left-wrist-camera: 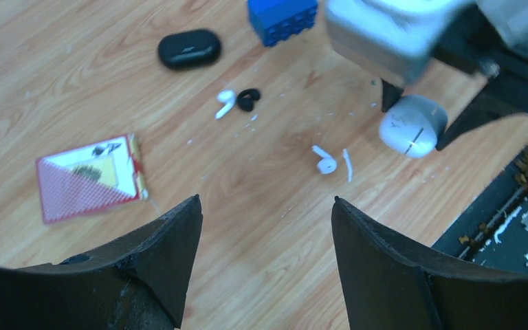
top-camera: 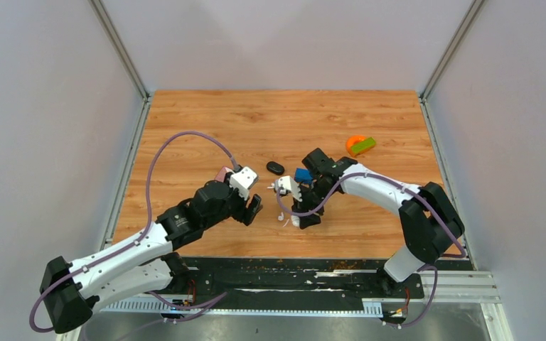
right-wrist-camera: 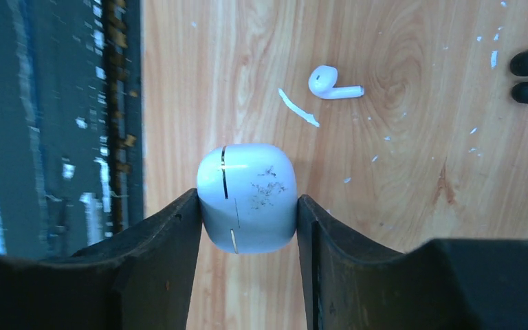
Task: Insert the wireless bluetooth earbuds into the charging case
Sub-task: Pick up the charging case at the center of the board.
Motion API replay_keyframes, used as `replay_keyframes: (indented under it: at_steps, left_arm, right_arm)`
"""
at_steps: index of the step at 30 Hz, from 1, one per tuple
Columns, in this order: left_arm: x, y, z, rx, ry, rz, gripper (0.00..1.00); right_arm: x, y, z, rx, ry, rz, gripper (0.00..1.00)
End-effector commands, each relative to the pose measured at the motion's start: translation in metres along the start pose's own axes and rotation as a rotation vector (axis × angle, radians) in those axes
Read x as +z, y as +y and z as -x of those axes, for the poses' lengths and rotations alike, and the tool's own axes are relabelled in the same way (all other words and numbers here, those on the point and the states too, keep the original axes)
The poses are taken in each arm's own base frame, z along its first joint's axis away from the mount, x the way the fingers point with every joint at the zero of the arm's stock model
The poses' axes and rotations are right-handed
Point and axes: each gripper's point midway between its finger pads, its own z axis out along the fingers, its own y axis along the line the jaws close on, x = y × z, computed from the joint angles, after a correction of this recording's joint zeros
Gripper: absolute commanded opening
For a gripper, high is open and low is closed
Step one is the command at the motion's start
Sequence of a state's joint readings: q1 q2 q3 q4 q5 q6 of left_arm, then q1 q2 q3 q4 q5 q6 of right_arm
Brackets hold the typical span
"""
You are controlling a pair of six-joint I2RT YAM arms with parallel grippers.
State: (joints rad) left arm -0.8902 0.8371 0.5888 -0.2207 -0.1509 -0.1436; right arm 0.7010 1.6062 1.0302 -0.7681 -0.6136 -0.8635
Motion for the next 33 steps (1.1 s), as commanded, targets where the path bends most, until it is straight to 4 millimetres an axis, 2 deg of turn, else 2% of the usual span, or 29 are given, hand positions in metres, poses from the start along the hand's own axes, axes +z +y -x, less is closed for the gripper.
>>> replay_keyframes:
  at_steps: [1,7,10,15,25,33]
  left_arm:
    - [0.006,-0.038,0.028,0.165,-0.123,-0.212,0.76]
    - [0.004,-0.086,0.049,0.41,-0.245,-0.413,0.76]
    - [0.004,-0.105,0.045,0.555,-0.25,-0.475,0.76]
    - [0.004,-0.129,0.034,0.683,-0.204,-0.541,0.76]
    - [0.013,-0.152,0.032,0.724,-0.245,-0.555,0.67]
    - [0.014,-0.156,0.031,0.727,-0.26,-0.556,0.51]
  right_arm:
    - [-0.028,0.035,0.042,0.12,-0.195,0.161,0.24]
    - [-0.047,0.048,0.061,0.197,-0.292,0.264,0.24]
    - [-0.053,0.055,0.067,0.224,-0.323,0.324,0.24]
    - [-0.061,0.056,0.072,0.279,-0.37,0.405,0.24]
    - [-0.068,0.062,0.077,0.291,-0.394,0.46,0.24]
    - [-0.068,0.067,0.075,0.301,-0.392,0.481,0.25]
